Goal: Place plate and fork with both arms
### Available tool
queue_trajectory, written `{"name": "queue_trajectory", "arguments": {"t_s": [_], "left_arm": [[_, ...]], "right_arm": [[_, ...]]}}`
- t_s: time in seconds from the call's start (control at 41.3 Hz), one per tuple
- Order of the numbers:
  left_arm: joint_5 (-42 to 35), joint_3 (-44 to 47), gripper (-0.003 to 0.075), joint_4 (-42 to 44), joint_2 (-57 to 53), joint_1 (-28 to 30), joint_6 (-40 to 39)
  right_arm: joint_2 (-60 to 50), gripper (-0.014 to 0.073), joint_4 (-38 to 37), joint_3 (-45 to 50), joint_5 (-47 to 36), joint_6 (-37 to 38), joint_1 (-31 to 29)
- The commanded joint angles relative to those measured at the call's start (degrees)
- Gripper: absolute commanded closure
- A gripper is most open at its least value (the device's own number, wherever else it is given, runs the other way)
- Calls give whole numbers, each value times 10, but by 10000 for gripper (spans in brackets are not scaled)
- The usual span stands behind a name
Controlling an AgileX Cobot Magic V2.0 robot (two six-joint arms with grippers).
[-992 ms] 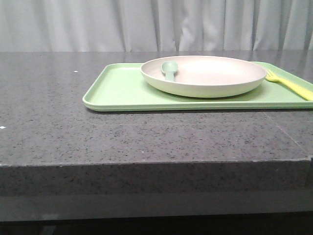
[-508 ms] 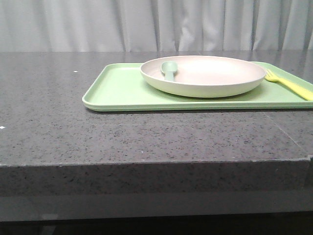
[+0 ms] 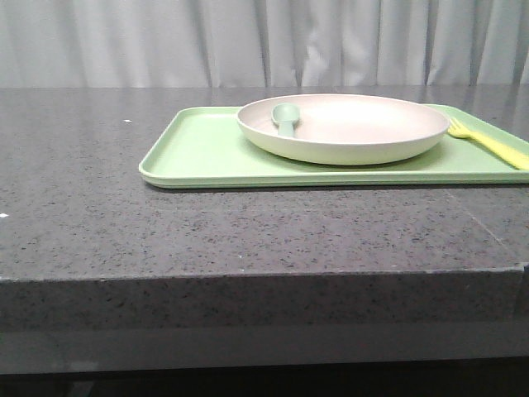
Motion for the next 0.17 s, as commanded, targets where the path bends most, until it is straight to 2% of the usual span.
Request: {"name": "queue_trajectory", "arguments": {"t_s": [0.0,0.145], "left_arm": [[-50,2,738,1,-12,1,-5],[-50,2,738,1,-12,1,-5]], "right_arm": [[-10,713,-5,-3,-23,-4,-4],[-10,713,-5,-3,-23,-4,-4]]}}
